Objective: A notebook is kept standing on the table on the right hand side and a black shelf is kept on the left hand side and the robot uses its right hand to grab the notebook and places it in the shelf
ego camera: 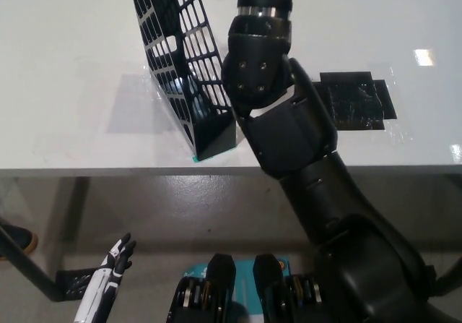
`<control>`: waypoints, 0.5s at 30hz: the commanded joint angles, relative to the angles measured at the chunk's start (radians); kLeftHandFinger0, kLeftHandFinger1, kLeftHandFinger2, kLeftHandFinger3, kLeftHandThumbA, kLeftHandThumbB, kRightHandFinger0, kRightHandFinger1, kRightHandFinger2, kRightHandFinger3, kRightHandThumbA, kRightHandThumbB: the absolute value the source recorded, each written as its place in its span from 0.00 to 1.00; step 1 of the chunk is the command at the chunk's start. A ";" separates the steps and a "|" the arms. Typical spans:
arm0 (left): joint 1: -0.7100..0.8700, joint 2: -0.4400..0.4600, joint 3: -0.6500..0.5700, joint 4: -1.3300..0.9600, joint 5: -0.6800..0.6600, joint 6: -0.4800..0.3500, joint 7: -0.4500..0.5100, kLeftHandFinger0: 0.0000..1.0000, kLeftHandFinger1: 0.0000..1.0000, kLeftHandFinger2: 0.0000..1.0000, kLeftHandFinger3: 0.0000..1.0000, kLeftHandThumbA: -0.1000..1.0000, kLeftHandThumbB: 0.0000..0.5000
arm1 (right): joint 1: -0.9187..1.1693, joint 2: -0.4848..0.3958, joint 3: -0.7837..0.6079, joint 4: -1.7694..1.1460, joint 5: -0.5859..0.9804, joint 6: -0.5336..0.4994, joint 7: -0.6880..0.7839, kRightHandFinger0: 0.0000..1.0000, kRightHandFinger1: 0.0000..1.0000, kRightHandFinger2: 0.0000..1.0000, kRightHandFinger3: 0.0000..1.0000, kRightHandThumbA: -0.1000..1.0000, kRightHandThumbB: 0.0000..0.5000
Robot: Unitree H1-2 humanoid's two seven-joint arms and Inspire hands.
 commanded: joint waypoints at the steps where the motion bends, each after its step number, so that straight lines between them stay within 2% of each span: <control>1: -0.006 0.020 -0.008 -0.029 0.004 -0.011 -0.016 1.00 1.00 1.00 1.00 1.00 0.39 | -0.065 0.021 -0.003 -0.038 -0.007 -0.045 -0.044 0.00 0.00 0.56 0.67 0.00 0.16; 6: -0.005 0.019 -0.008 -0.029 0.012 -0.020 -0.013 1.00 1.00 1.00 1.00 1.00 0.43 | -0.061 0.033 0.001 -0.032 0.002 -0.069 -0.044 0.00 0.00 0.57 0.69 0.00 0.18; 15: -0.001 0.022 -0.009 -0.035 -0.003 -0.016 -0.033 1.00 1.00 1.00 1.00 1.00 0.42 | -0.053 0.027 0.014 0.080 -0.024 -0.091 -0.092 0.00 0.00 0.55 0.68 0.00 0.17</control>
